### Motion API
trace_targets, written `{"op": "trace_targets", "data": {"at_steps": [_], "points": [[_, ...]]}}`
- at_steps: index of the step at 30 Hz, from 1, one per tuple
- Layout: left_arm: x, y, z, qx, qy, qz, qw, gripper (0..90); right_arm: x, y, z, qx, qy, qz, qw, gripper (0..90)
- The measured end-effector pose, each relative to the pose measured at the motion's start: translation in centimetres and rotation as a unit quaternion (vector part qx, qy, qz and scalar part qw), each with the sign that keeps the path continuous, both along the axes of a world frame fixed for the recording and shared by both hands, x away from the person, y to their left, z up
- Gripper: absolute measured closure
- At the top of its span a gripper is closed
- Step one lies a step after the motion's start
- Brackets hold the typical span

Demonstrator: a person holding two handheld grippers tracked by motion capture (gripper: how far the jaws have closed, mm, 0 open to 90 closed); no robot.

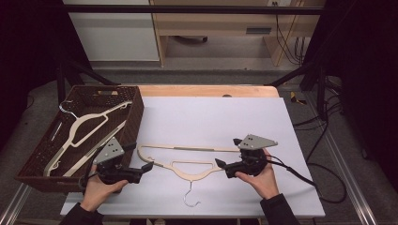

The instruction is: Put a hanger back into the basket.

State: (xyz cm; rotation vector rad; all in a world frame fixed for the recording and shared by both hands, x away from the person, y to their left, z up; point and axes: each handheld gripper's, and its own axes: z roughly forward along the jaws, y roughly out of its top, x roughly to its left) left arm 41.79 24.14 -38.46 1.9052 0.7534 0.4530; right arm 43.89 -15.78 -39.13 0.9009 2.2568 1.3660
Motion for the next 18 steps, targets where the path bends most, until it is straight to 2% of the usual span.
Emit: {"op": "trace_targets", "data": {"at_steps": [6,8,12,14,18], "points": [[-0.1,-0.1,-0.2,0.001,0.002,0.0,1.0,6.5,0.7,2.4,-0.1,-0.015,0.001,0.019,0.9997,7.0],[-0.1,-0.2,-0.3,0.001,0.002,0.0,1.0,6.5,1.0,3.1,-0.3,-0.014,0.008,0.024,0.9996,7.6],[-0.2,-0.2,-0.4,0.002,0.001,-0.001,1.0,6.5,1.5,4.5,-0.9,-0.033,0.016,0.033,0.9988,8.3],[-0.2,-0.2,-0.4,0.003,-0.001,0.001,1.0,6.5,1.7,5.1,-1.2,-0.031,0.025,0.037,0.9985,9.8],[-0.3,-0.1,-0.2,0.002,-0.006,0.003,1.0,6.5,2.0,6.5,-2.0,-0.055,0.037,0.05,0.9966,13.6]]}}
